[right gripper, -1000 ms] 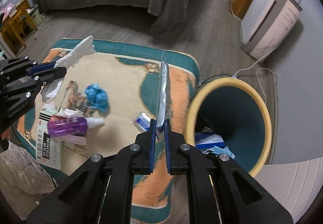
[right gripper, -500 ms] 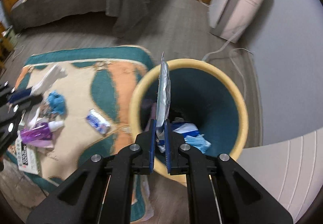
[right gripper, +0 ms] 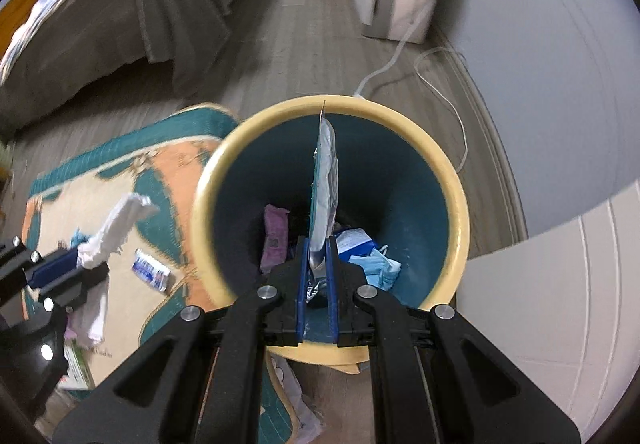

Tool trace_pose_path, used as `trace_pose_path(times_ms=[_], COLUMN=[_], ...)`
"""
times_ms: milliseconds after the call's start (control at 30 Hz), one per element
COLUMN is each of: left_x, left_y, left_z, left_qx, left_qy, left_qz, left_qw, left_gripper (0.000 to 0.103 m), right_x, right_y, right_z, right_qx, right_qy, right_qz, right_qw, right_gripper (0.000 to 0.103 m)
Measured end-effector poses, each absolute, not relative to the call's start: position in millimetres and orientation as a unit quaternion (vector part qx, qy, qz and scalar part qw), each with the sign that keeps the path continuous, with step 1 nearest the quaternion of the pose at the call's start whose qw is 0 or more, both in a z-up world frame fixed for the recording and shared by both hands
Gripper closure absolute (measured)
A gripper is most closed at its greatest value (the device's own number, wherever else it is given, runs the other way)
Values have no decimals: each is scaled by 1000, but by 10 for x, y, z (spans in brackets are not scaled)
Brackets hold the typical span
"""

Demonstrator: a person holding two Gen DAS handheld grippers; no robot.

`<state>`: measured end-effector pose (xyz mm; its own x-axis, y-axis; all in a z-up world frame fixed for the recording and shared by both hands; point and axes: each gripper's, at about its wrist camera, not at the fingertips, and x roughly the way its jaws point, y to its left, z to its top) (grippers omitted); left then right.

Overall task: Collect trash
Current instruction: 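Carry the tray and tissue over the bin and open both grippers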

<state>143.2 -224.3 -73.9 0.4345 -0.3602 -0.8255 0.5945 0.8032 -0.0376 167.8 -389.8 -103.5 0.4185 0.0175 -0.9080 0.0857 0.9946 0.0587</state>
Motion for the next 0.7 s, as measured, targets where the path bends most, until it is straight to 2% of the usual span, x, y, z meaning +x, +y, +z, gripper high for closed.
trace_pose_path(times_ms=[367, 467, 533, 600, 700], left_x=[1729, 1777, 1802, 1803, 1820], left_y=[-2721, -2749, -2748, -2730, -2664], left_z=[-750, -707, -692, -683, -669], left_qx=[131, 126, 129, 127, 123], left_qy=[432, 422, 419, 416, 410], left_qz=[-303, -303, -295, -291, -279], left_qw=[839, 845, 849, 852, 860], left_gripper=[90, 85, 74, 49, 35], right_x=[1710, 1713, 1722, 1730, 1722], right_y=[-4221, -4200, -4171, -4158, -4184], right_z=[-1071, -1019, -1021, -1048, -1049], right_qx=[93, 85, 79, 76, 77], right_qy=[522, 510, 513, 518, 520], right_qz=[-73, -74, -73, -73, -77], right_qw=[845, 853, 851, 849, 847], right_gripper=[95, 94, 92, 83, 71])
